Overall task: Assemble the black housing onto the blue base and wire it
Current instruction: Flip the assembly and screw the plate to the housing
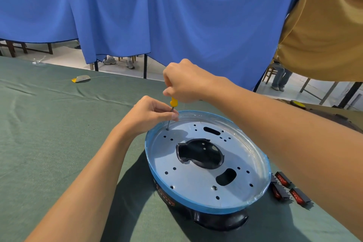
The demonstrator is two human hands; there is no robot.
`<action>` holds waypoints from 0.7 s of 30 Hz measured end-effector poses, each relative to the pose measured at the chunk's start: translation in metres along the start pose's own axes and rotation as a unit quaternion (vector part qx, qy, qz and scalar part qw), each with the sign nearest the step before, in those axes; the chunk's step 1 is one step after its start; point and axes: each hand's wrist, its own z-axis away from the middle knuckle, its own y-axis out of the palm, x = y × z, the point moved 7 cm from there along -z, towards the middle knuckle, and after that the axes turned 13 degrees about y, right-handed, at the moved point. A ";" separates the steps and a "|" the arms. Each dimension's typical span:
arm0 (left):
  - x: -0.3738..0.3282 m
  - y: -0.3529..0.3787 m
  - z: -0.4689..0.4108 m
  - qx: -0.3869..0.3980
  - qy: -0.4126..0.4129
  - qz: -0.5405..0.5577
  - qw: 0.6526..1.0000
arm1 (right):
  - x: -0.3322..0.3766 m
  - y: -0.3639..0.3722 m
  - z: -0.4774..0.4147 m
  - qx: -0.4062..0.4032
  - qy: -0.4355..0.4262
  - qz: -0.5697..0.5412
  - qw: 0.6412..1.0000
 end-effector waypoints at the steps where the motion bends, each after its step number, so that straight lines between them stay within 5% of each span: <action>1: 0.001 -0.001 0.000 -0.015 -0.002 -0.008 1.000 | -0.001 0.000 0.000 -0.002 0.006 -0.005 1.000; 8: -0.001 0.001 0.000 0.039 0.000 0.012 0.999 | 0.003 -0.002 0.000 0.014 -0.008 -0.017 1.000; 21: 0.000 0.001 -0.001 0.007 -0.003 -0.002 1.000 | 0.001 -0.004 0.001 -0.014 0.011 -0.006 1.000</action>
